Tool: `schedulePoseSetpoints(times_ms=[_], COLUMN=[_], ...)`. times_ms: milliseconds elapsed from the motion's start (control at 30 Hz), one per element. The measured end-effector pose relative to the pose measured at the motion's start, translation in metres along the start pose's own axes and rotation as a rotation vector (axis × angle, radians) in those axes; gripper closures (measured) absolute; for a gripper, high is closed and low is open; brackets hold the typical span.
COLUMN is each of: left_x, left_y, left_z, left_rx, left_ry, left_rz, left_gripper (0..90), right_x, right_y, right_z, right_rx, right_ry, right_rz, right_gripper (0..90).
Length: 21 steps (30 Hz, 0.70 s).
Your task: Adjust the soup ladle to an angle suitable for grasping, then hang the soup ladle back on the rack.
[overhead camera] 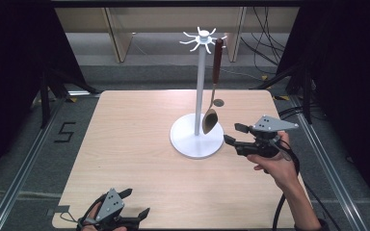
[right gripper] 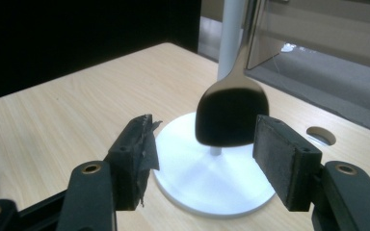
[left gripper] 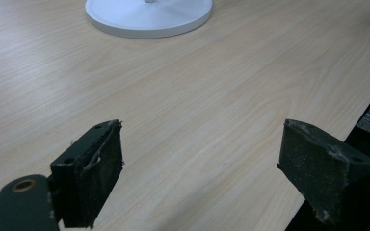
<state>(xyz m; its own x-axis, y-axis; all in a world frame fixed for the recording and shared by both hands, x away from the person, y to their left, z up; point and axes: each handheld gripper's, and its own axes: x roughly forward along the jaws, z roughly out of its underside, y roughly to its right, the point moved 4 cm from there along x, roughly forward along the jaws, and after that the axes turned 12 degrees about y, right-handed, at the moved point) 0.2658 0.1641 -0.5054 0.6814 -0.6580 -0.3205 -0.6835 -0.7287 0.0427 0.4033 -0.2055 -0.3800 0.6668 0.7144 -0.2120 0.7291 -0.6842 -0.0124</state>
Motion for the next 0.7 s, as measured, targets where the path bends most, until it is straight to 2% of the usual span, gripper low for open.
schedulePoseSetpoints(times_ms=[33,67,100,133,267,300,333,367,400,433,467,533,600,700], left_x=[0.001,0.001,0.001,0.001,0.001,-0.001,-0.001,-0.001,-0.001,-0.001,-0.001,-0.001,-0.001,-0.001], left_y=[0.002,0.002,0.002,0.001,0.002,0.002,0.0,0.002,0.002,0.002,0.002,0.002,0.002,0.001], left_z=[0.0,0.0,-0.001,0.0,0.0,0.0,-0.001,-0.001,0.0,0.0,0.0,0.0,0.0,-0.001], left_rx=[-0.02,-0.026,-0.026,-0.016,-0.017,-0.008,0.019,-0.004,-0.016,-0.014,-0.013,-0.01,-0.014,0.012], left_ry=[0.024,0.031,0.025,0.019,0.019,0.01,0.011,0.012,0.014,0.013,0.012,0.012,0.015,0.016], left_rz=[0.0,-0.001,-0.001,-0.001,0.002,0.0,0.01,0.002,-0.003,-0.002,0.0,0.003,0.003,0.003], left_gripper=[14.8,14.8,14.8,14.8,14.8,14.8,14.8,14.8,14.8,14.8,14.8,14.8,14.8,14.8], right_x=[0.0,0.001,0.002,0.0,0.001,0.001,-0.001,0.0,0.0,-0.001,0.0,0.001,0.003,0.007], right_y=[-0.002,-0.001,-0.001,-0.002,-0.002,-0.002,-0.002,0.0,-0.002,0.001,0.001,-0.004,-0.005,-0.007], right_z=[0.002,0.005,0.007,0.013,0.022,0.025,0.028,0.031,0.034,0.035,0.038,0.045,0.049,0.054], right_rx=[0.017,-0.004,-0.006,0.014,0.02,0.022,0.032,-0.001,0.033,0.005,0.005,0.037,0.028,0.026], right_ry=[-0.004,-0.002,0.005,-0.032,-0.027,-0.04,-0.056,-0.051,-0.056,-0.062,-0.066,-0.087,-0.099,-0.114], right_rz=[0.004,0.0,0.002,0.001,-0.003,-0.011,-0.01,-0.007,-0.007,-0.012,-0.007,-0.014,-0.025,-0.05], right_gripper=[40.0,39.8,39.5,39.1,38.6,38.3,38.2,38.0,37.9,37.9,37.9,37.7,37.5,37.1])
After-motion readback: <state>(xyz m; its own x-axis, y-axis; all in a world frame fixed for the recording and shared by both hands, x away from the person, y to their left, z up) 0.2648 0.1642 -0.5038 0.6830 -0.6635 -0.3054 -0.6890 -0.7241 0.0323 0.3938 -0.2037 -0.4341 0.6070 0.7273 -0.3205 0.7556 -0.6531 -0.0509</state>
